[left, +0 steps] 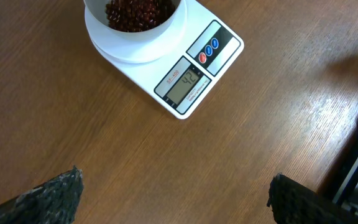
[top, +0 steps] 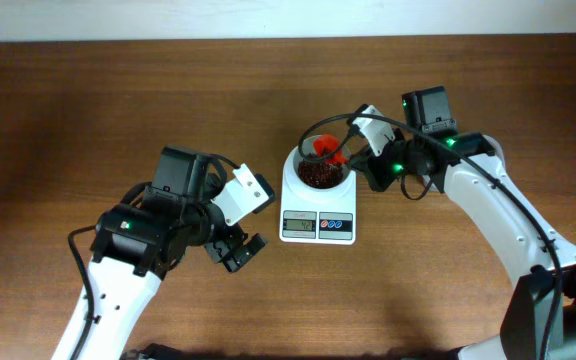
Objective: Scoop and weigh 50g on scale
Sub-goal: 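Hold the orange scoop tilted over the white bowl to empty it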
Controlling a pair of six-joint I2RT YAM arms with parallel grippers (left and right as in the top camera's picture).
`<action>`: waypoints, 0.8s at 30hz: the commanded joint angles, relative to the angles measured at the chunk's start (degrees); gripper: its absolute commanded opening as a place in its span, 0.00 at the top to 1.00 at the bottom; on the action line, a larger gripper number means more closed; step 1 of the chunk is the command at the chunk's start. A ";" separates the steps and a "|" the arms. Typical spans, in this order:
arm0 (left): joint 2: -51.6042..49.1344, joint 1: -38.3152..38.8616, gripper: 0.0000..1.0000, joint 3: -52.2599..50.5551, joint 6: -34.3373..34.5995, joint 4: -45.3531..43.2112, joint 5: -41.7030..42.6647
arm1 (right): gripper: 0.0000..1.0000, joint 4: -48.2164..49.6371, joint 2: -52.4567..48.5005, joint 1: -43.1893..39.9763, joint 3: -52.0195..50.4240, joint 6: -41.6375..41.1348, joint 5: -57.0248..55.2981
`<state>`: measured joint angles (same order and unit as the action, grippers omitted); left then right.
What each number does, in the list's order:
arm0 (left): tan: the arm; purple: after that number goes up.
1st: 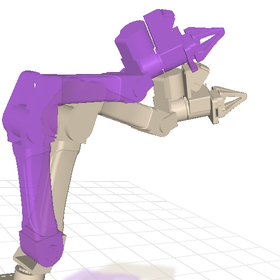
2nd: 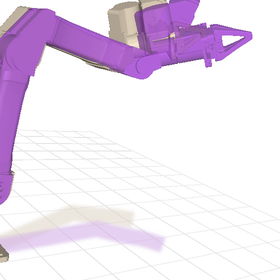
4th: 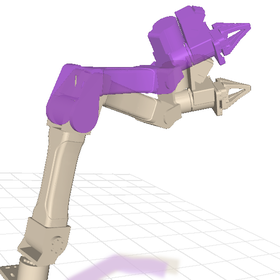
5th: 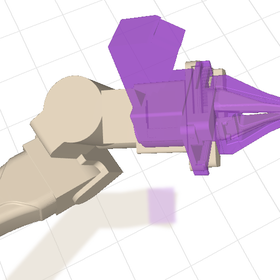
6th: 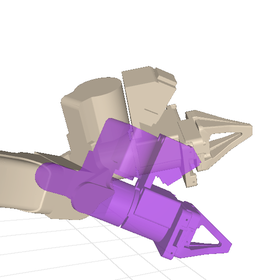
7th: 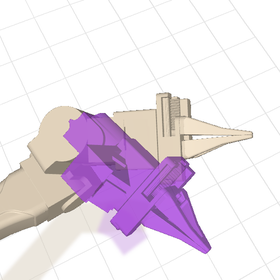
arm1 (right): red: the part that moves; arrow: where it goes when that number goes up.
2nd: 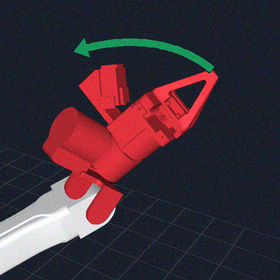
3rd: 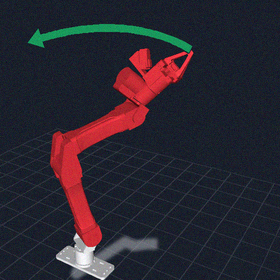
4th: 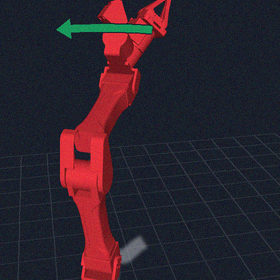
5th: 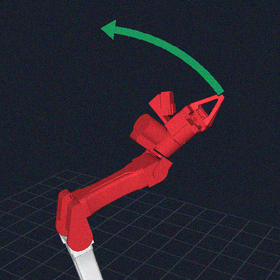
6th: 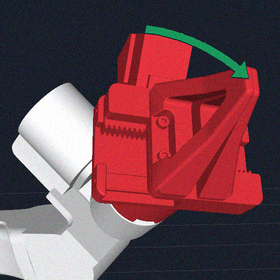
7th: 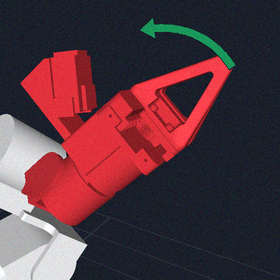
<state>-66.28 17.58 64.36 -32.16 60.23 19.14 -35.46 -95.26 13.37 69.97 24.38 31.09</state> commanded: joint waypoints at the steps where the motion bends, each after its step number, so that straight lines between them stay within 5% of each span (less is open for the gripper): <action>1: 0.07 -0.28 0.01 1.01 -1.11 -0.11 0.81 | 0.96 0.83 2.01 -0.39 1.51 0.00 -2.47; 5: 0.07 -0.28 0.01 1.01 -1.11 -0.11 0.81 | 0.96 -0.24 2.01 -0.63 1.51 -1.73 3.85; 9: 0.07 -0.28 0.01 1.01 -1.11 -0.11 0.81 | 0.96 1.88 2.01 -0.37 1.51 0.87 -11.58; 12: 0.07 -0.28 0.01 1.01 -1.11 -0.11 0.81 | 0.96 0.15 2.29 1.18 1.62 1.14 0.87; 21: 0.07 -0.28 0.01 1.01 -1.11 -0.11 0.81 | 0.96 0.48 2.34 1.92 1.73 5.62 -7.52; 24: 0.07 -0.28 0.01 1.01 -1.11 -0.11 0.81 | 0.96 -0.72 2.45 2.23 2.67 4.83 -0.28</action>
<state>-66.28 17.58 64.36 -32.16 60.23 19.14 -35.07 -94.43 15.31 70.50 28.95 26.02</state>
